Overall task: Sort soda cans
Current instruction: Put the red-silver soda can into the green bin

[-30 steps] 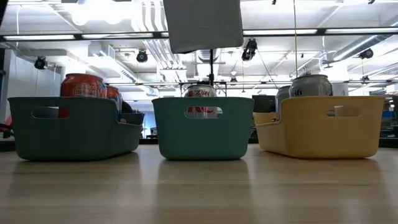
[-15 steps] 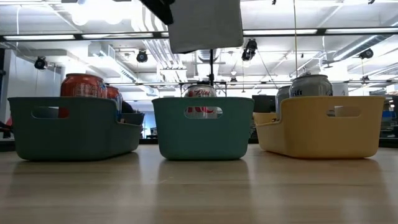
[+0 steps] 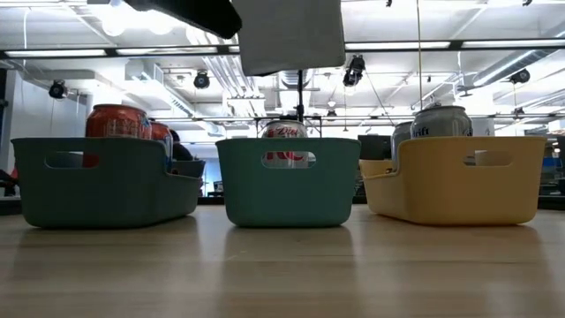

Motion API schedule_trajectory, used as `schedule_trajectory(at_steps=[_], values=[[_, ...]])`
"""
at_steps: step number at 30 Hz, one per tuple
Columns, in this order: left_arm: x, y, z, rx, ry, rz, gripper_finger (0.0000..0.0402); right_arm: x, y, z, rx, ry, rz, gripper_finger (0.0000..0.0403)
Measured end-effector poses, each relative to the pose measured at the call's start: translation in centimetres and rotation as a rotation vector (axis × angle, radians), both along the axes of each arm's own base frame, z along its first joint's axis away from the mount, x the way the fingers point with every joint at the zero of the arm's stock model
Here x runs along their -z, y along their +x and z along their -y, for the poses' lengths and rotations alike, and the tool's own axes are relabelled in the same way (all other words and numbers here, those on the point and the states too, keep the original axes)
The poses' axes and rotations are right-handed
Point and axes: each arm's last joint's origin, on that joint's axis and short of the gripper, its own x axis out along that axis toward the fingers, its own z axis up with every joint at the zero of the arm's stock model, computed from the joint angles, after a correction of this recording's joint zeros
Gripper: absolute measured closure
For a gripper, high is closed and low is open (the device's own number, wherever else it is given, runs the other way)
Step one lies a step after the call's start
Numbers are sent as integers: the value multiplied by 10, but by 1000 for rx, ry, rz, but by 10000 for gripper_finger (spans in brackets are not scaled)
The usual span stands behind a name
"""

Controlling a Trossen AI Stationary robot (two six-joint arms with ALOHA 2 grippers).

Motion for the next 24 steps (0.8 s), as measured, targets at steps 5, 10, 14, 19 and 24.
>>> schedule_trajectory(at_steps=[5,10,14,19,24], values=[[3,-6,12,13,-30,68,47,0,-3,-3,58,21,-36,34],[3,-10,17,21,-40,92,47,1,-9,-16,21,77,-8,34],[3,-9,18,19,-47,96,47,10,-22,-28,-33,53,-24,34],[4,-9,18,3,-65,97,47,25,-32,-42,-76,26,-66,34],[4,-10,19,-8,-86,103,47,34,-33,-50,-75,49,-103,34]])
